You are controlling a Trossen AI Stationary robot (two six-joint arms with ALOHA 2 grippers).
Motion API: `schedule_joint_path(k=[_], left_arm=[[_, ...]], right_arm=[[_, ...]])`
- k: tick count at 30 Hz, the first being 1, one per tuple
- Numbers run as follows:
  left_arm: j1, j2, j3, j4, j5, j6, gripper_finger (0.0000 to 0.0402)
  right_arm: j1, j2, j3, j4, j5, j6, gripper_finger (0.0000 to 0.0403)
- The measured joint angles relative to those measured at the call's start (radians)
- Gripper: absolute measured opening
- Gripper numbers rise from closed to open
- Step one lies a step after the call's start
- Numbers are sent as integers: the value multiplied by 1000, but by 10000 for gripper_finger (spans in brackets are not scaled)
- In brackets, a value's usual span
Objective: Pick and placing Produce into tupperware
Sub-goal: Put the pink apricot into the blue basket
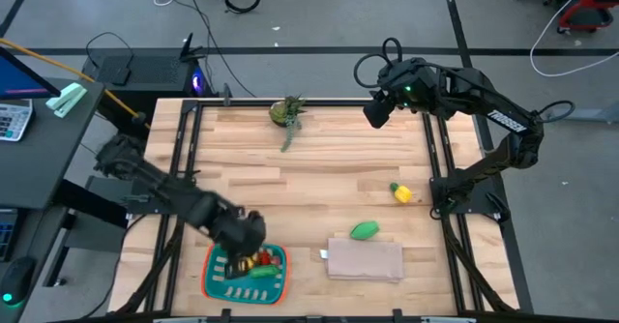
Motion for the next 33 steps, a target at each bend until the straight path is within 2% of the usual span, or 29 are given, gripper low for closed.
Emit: schedule_joint_path(k=[6,12,15,19,33], left_arm=[[-116,84,-1,1,-10,-145,39],[-193,187,-1,45,19,-191,38],[-205,228,-1,68,68,-194,56],[-204,263,-1,65,77,-191,71],[-175,324,-1,55,82,-110,69]], right_arm=[[0,0,0,1,0,0,178],[1,0,0,1,-1,34,178],[1,0,0,1,-3,71,178],[1,0,0,-1,-4,107,178],[63,0,0,-9,-11,116,178]])
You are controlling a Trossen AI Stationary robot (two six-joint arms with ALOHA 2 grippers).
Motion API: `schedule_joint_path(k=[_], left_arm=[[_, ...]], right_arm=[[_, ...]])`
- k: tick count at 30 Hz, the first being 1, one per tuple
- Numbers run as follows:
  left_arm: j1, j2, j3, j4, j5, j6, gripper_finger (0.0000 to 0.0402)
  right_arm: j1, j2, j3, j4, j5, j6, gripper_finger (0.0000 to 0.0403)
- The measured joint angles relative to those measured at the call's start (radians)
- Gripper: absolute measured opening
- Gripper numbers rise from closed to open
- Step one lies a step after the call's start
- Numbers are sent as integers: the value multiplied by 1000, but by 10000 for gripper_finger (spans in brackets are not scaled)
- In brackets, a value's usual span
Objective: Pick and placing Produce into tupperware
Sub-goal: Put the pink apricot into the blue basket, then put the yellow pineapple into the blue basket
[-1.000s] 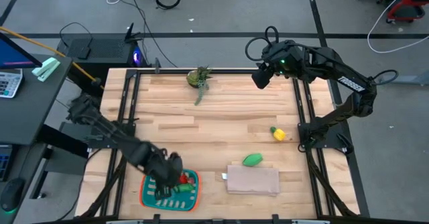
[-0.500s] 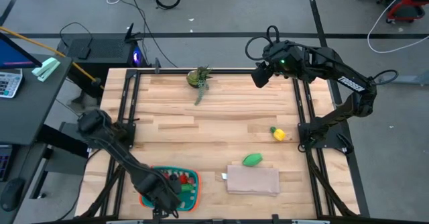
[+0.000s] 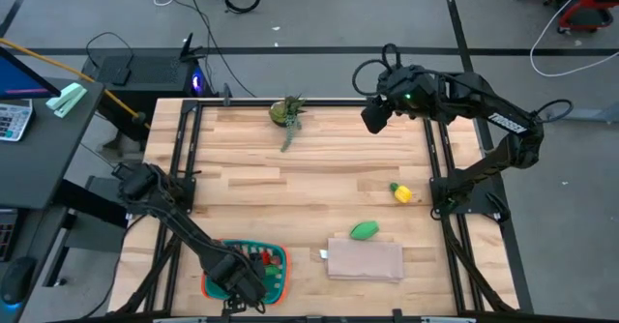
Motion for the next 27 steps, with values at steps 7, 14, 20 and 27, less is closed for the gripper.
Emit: schedule_joint_path(k=[7,14,20,27], left_arm=[[26,0,0,0,-2,83,109],[46,0,0,-1,-3,101,157],[93,0,0,-7,55,162,163],[237,-41,5,-60,129,333,133]], right_arm=[[51,0,0,0,-1,34,178],[74,0,0,-5,0,39,178],[76,0,0,-74,0,39,178],[76,0,0,-243,0,64,178]])
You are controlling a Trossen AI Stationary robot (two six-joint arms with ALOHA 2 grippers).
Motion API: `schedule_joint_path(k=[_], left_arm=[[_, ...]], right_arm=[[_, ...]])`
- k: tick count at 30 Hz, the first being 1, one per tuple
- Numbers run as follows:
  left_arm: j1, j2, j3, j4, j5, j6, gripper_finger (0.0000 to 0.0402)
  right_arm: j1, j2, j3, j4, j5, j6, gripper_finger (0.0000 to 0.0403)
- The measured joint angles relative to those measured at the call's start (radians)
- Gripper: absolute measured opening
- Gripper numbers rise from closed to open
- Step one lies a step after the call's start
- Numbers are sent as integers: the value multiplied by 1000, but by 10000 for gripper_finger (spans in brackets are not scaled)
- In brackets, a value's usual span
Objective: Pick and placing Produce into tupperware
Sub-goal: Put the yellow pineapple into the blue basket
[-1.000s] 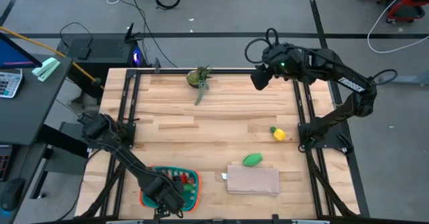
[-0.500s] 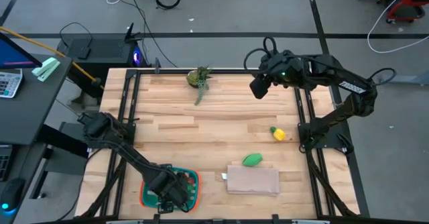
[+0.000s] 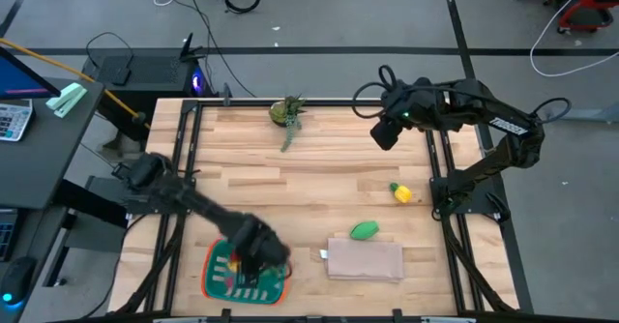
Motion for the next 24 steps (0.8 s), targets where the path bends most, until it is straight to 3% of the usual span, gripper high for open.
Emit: schedule_joint_path(k=[6,9,15,24], left_arm=[[158,-24,130,-128,10,137,116],[235,-24,235,-182,-12,217,110],[366,-23,414,-186,-174,314,103],[528,-23,476,-43,-213,322,127]], right_arm=[[0,0,0,-61,-58,61,178],[0,-3,0,-61,-161,21,178],[27,-3,0,-62,-405,9,176],[225,-5,-154,-60,-437,212,162]])
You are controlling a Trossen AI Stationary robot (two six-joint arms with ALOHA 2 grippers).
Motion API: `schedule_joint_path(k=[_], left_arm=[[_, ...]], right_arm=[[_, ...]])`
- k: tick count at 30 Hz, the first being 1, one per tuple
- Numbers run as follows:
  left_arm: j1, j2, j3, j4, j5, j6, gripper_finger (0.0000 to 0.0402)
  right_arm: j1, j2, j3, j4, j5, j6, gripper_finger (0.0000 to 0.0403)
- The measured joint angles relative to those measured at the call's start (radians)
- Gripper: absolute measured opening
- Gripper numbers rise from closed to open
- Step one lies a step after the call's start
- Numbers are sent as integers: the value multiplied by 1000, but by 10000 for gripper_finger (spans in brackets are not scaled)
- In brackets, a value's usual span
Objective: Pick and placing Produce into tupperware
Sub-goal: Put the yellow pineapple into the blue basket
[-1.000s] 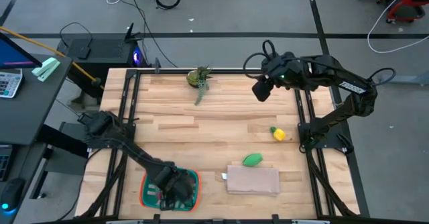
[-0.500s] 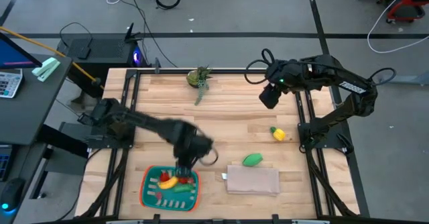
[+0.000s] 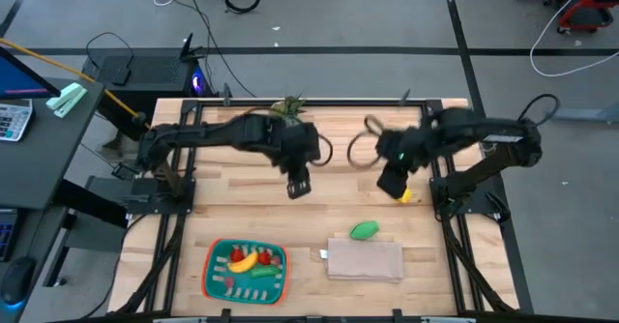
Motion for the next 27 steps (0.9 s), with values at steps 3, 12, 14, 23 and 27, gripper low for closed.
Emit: schedule_joint_path(k=[3,12,14,23,27], left_arm=[[31,0,0,35,0,19,146],[84,0,0,85,1,32,189],[85,0,0,87,0,29,192],[81,1,0,104,2,31,183],[88,1,0,104,2,31,179]], right_arm=[[46,1,-118,-1,0,46,169],[66,1,-407,-2,-60,159,247],[69,1,-461,-1,-87,165,268],[61,1,-692,45,-76,166,313],[60,1,-757,146,-117,141,311]])
